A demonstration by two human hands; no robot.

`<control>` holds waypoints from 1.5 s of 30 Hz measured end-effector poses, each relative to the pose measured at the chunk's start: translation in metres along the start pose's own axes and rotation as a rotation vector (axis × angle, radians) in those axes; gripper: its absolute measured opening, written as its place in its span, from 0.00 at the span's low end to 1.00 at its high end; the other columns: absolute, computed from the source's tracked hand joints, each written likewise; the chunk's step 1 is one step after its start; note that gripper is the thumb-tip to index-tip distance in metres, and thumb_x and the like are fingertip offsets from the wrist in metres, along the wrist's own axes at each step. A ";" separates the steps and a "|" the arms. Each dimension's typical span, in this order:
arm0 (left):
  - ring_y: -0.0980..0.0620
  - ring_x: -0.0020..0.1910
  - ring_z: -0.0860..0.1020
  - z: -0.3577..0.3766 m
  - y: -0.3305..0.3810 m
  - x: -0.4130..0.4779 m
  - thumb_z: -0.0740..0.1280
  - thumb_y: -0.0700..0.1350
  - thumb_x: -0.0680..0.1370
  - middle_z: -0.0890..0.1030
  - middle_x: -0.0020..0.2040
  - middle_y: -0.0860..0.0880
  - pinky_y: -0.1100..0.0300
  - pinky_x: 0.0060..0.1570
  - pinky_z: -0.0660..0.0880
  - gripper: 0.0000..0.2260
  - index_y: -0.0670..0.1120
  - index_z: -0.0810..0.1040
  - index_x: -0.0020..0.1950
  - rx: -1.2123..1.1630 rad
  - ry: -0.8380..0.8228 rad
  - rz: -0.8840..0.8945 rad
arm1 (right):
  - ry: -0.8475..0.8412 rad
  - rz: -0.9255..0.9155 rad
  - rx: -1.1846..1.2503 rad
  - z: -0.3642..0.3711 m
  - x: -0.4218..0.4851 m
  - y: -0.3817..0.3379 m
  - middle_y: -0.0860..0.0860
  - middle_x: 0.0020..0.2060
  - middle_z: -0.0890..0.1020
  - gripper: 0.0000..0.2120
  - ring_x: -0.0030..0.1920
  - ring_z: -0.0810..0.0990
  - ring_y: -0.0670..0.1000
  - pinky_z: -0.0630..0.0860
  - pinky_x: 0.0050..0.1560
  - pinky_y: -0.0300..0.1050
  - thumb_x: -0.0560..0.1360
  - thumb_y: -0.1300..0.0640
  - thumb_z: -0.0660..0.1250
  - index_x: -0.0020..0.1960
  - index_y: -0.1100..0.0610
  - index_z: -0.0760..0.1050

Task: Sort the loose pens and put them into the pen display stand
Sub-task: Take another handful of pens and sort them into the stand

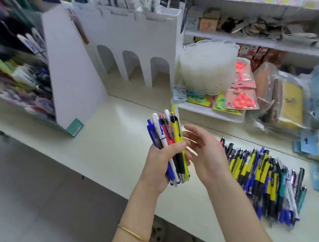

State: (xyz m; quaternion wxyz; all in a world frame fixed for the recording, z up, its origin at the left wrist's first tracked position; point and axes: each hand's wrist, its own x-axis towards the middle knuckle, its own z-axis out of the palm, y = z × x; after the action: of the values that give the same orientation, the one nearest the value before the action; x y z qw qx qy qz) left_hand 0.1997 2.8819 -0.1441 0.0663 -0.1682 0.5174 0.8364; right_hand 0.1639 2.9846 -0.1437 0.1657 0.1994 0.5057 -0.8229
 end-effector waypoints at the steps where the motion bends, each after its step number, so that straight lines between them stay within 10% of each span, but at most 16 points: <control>1: 0.47 0.30 0.78 -0.011 0.004 -0.005 0.70 0.41 0.67 0.79 0.31 0.43 0.57 0.31 0.77 0.05 0.43 0.80 0.42 0.016 0.009 -0.007 | -0.030 -0.056 -0.066 0.011 -0.005 -0.001 0.52 0.39 0.79 0.10 0.36 0.77 0.48 0.74 0.33 0.39 0.78 0.59 0.62 0.49 0.58 0.81; 7: 0.48 0.32 0.80 -0.088 0.042 -0.028 0.69 0.41 0.67 0.81 0.36 0.44 0.56 0.33 0.78 0.09 0.44 0.79 0.47 0.054 0.036 0.050 | -0.250 -0.287 -0.472 0.094 -0.020 0.023 0.49 0.34 0.81 0.05 0.32 0.75 0.45 0.73 0.33 0.38 0.76 0.59 0.68 0.50 0.54 0.82; 19: 0.46 0.34 0.82 -0.339 0.178 -0.061 0.70 0.36 0.73 0.82 0.39 0.40 0.55 0.32 0.79 0.08 0.41 0.79 0.51 0.074 0.174 0.136 | -0.622 -0.120 -0.427 0.344 -0.025 0.142 0.55 0.39 0.82 0.03 0.38 0.79 0.54 0.78 0.39 0.47 0.75 0.63 0.68 0.49 0.62 0.78; 23: 0.40 0.40 0.81 -0.391 0.208 -0.043 0.69 0.35 0.74 0.81 0.38 0.39 0.45 0.41 0.80 0.02 0.41 0.79 0.46 0.082 0.335 0.133 | -0.475 -0.243 -0.359 0.399 -0.010 0.156 0.53 0.38 0.80 0.03 0.38 0.80 0.49 0.76 0.36 0.43 0.76 0.63 0.67 0.50 0.59 0.77; 32: 0.53 0.28 0.79 -0.454 0.272 0.029 0.68 0.34 0.75 0.81 0.30 0.49 0.59 0.31 0.79 0.05 0.39 0.77 0.51 0.146 0.285 0.196 | 0.016 -1.156 -0.581 0.485 0.059 0.147 0.49 0.41 0.77 0.28 0.42 0.76 0.43 0.75 0.48 0.35 0.77 0.65 0.65 0.74 0.53 0.60; 45: 0.48 0.32 0.78 -0.499 0.340 0.118 0.73 0.37 0.70 0.78 0.32 0.43 0.53 0.31 0.79 0.04 0.41 0.79 0.41 0.172 -0.159 0.090 | 0.579 -1.535 -1.419 0.523 0.131 0.186 0.47 0.34 0.82 0.09 0.46 0.79 0.55 0.66 0.50 0.50 0.77 0.53 0.65 0.53 0.53 0.82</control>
State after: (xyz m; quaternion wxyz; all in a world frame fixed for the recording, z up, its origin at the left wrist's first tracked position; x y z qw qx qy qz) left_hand 0.0983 2.2765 -0.1019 0.0835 -0.0717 0.5875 0.8017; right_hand 0.0550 2.4244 -0.1372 -0.4412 -0.1249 0.8762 -0.1486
